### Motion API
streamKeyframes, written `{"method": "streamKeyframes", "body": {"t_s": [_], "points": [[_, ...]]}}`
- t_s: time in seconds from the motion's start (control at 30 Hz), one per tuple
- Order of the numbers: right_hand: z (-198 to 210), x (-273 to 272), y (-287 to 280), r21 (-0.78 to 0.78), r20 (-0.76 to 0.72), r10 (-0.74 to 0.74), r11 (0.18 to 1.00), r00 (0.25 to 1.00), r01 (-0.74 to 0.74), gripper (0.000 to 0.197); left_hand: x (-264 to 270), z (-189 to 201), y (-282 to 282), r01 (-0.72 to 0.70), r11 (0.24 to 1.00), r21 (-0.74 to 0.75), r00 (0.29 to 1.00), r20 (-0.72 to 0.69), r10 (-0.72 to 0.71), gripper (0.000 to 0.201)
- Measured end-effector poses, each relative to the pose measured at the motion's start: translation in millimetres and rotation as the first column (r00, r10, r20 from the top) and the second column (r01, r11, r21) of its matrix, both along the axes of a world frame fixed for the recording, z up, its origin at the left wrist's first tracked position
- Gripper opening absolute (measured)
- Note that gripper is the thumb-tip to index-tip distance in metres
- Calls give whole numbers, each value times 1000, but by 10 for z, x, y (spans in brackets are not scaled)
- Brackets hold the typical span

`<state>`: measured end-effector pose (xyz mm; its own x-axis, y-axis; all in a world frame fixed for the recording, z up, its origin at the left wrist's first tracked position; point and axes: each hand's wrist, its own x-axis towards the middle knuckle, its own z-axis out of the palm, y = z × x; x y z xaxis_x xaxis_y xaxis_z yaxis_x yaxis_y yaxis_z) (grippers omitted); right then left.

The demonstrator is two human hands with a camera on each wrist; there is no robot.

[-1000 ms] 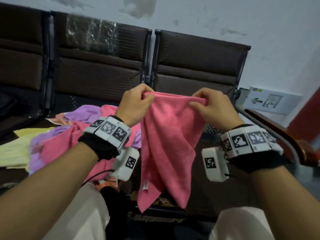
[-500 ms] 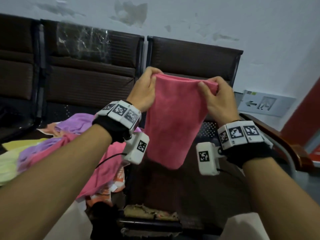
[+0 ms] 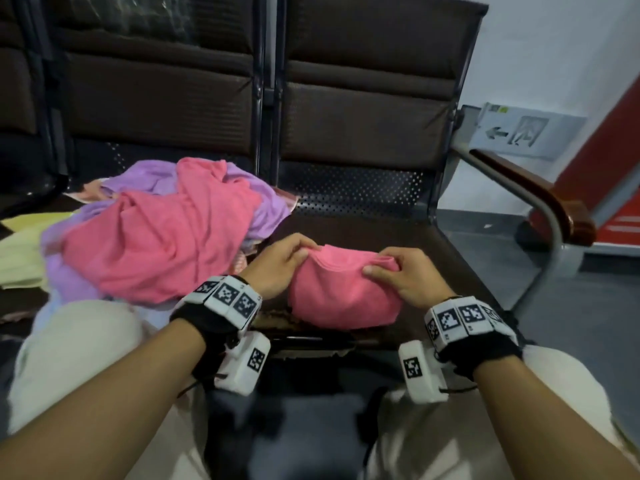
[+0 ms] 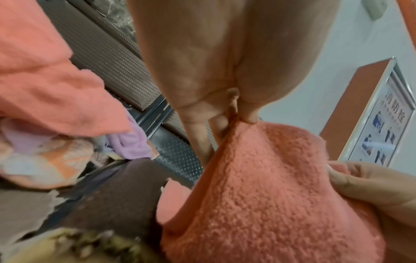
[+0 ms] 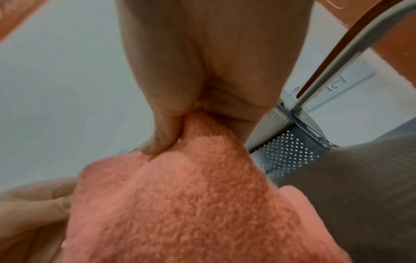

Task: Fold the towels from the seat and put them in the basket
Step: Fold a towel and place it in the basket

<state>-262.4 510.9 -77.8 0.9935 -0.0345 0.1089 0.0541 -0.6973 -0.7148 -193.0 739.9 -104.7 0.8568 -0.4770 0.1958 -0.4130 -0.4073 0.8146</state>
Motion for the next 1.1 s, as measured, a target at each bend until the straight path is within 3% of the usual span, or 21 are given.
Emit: {"method": "streamKeyframes", "body": {"t_s": [0.07,0.17,0.37,0.57,0.67,0.77,0.83,0.9,0.97,1.03,1.1], "points": [[-106,1,5,10,-32,-9,1000,999,9,7,-17,-142,-10,5,1000,28,1000,-23,-4,17],[-196,139,-35,-6,-31,-68,998,997,68,18,94,-229,-55,-46,997,55,999,22,45,18],[-242,760,-264,-57,10,-177,982,984,177,23,721,-144,-317,-116,993,28,991,75,114,21],[-530,1279,-533,-105,-99,-280,957,955,269,26,1369,-396,-660,-176,981,80,983,-32,179,17],[-707,1359,-579,-152,-206,-274,957,939,246,33,1493,-648,-714,-212,969,130,952,-198,235,22],[-795,1336,-573,-297,-194,-184,947,964,121,36,1474,-814,-669,-174,968,181,927,-303,223,38],[-751,1254,-511,-353,-218,-33,935,975,-47,20,1407,-843,-614,-130,968,214,942,-277,188,45],[-670,1150,-431,-353,-347,124,901,930,-252,16,1284,-777,-561,-94,969,227,972,-190,139,43],[-612,1018,-343,-334,-491,227,843,841,-423,32,1097,-672,-525,-55,969,242,996,-54,71,32],[-597,875,-287,-414,-590,242,728,770,-547,57,860,-587,-498,39,963,266,999,-7,-38,22],[-587,738,-233,-559,-581,215,596,785,-577,68,621,-554,-467,168,934,316,986,-54,-159,21]]}}
